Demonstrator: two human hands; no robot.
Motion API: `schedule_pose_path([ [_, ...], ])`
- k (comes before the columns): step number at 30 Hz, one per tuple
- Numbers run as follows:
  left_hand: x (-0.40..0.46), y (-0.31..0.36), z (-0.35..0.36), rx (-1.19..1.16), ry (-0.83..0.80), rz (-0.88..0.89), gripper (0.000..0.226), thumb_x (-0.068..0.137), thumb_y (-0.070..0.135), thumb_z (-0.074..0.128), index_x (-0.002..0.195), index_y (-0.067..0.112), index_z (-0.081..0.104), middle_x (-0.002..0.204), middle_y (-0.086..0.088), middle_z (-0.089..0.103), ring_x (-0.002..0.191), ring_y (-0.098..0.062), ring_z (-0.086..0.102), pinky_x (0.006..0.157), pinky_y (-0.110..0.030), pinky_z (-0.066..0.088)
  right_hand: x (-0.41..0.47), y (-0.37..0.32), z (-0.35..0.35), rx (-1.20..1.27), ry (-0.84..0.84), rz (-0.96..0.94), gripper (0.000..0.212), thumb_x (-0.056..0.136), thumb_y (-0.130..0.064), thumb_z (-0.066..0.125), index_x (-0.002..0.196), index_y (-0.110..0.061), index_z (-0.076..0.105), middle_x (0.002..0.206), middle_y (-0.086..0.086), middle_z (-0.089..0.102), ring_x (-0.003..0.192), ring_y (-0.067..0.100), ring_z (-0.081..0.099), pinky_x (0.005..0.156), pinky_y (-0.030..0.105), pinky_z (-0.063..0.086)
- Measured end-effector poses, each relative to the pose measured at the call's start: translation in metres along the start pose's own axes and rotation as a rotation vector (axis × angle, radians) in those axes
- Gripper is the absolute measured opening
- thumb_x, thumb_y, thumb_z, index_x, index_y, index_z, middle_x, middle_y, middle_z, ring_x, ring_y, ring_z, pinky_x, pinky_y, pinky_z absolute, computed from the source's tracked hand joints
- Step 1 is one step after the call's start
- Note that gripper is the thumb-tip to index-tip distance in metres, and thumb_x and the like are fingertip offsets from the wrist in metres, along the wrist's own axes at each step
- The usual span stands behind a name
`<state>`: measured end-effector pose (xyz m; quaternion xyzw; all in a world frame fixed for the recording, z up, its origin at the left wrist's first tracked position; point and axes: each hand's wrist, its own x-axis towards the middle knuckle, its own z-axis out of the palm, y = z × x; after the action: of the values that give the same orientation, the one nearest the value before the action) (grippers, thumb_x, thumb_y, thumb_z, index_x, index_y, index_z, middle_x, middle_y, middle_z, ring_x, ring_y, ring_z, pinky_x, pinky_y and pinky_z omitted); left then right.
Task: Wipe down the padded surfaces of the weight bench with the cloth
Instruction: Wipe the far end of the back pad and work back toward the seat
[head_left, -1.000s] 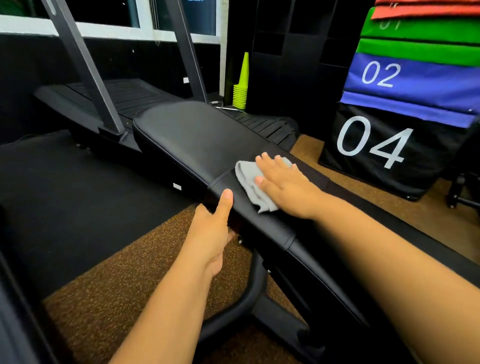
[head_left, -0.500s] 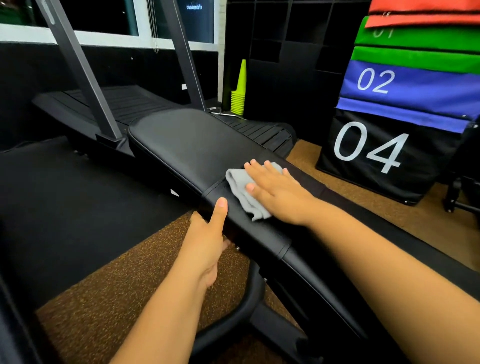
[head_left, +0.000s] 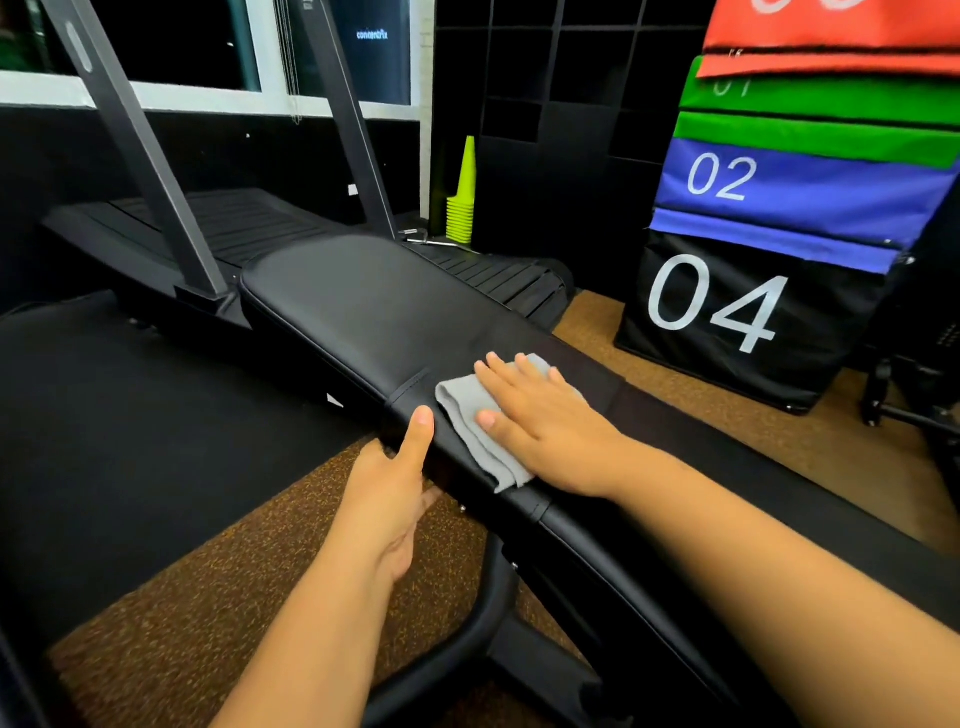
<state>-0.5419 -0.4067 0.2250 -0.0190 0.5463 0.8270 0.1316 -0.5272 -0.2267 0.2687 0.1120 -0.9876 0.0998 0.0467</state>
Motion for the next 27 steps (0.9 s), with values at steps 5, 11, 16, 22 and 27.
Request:
schedule_pose_path([
  [5, -0.002, 0.001, 0.001, -0.006, 0.023, 0.002, 0.048, 0.089, 0.042, 0.063, 0.126, 0.013, 0.056, 0.115, -0.003, 0.071, 0.103, -0.018, 0.069, 0.087, -0.035, 0.055, 0.027, 0.036, -0.013, 0.051, 0.013, 0.190, 0.056, 0.104, -0.045, 0.025, 0.155, -0.026, 0.012, 0.163, -0.005, 0.005, 0.150, 0.021, -0.001, 0.119, 0.043, -0.001],
  [11, -0.003, 0.000, 0.001, -0.013, 0.036, 0.011, 0.044, 0.089, 0.042, 0.063, 0.123, 0.017, 0.054, 0.119, -0.002, 0.068, 0.106, -0.018, 0.067, 0.086, -0.035, 0.055, 0.056, 0.050, -0.014, -0.090, 0.028, 0.397, 0.059, 0.102, -0.047, 0.020, 0.154, -0.017, 0.015, 0.162, 0.004, 0.013, 0.146, 0.032, 0.016, 0.114, 0.051, 0.016],
  [16, 0.001, -0.004, 0.002, -0.029, 0.039, 0.037, 0.050, 0.087, 0.043, 0.063, 0.126, 0.013, 0.053, 0.118, -0.004, 0.069, 0.105, -0.018, 0.068, 0.086, -0.037, 0.055, 0.007, 0.011, 0.004, -0.005, 0.031, 0.181, 0.067, 0.100, -0.056, 0.022, 0.156, -0.024, 0.006, 0.164, -0.002, 0.001, 0.150, 0.025, -0.005, 0.120, 0.048, -0.001],
  [22, -0.001, 0.000, 0.001, -0.039, -0.006, 0.014, 0.039, 0.091, 0.040, 0.061, 0.121, 0.016, 0.056, 0.114, -0.001, 0.071, 0.101, -0.016, 0.070, 0.080, -0.034, 0.055, 0.033, 0.027, -0.011, -0.018, -0.005, 0.292, 0.069, 0.099, -0.057, 0.024, 0.156, -0.020, 0.008, 0.164, 0.003, 0.003, 0.150, 0.030, 0.000, 0.119, 0.047, 0.003],
  [27, -0.002, 0.001, 0.000, -0.018, -0.001, 0.012, 0.033, 0.093, 0.039, 0.059, 0.118, 0.017, 0.060, 0.111, -0.001, 0.073, 0.100, -0.016, 0.070, 0.077, -0.034, 0.056, 0.019, -0.001, 0.000, -0.052, -0.004, 0.310, 0.074, 0.098, -0.059, 0.022, 0.155, -0.015, 0.005, 0.163, 0.011, 0.000, 0.149, 0.034, -0.002, 0.120, 0.049, 0.003],
])
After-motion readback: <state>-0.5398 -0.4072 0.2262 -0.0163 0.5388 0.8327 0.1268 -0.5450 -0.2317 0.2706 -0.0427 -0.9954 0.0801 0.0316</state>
